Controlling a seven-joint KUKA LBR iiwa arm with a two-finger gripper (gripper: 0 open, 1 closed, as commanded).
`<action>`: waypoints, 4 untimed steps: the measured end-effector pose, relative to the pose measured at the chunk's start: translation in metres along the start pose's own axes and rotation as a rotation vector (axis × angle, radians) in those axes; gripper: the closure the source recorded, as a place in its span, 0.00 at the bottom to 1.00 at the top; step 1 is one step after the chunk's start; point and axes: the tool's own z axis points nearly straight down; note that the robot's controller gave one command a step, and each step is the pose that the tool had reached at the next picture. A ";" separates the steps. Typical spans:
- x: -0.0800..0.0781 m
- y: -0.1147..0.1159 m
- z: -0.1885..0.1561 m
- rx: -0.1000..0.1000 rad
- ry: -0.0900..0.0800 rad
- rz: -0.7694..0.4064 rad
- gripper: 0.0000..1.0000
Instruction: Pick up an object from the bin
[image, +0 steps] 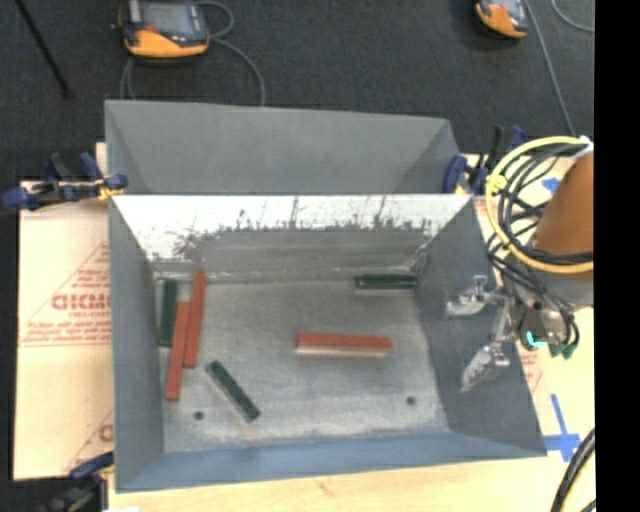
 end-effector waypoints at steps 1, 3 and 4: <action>-0.002 0.001 -0.004 0.002 -0.008 -0.004 0.00; -0.023 0.083 0.154 0.006 -0.005 -0.331 1.00; -0.023 0.083 0.154 0.006 -0.005 -0.332 1.00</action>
Offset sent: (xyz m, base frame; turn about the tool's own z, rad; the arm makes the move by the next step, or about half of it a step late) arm 0.0362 0.0482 -0.1597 0.0440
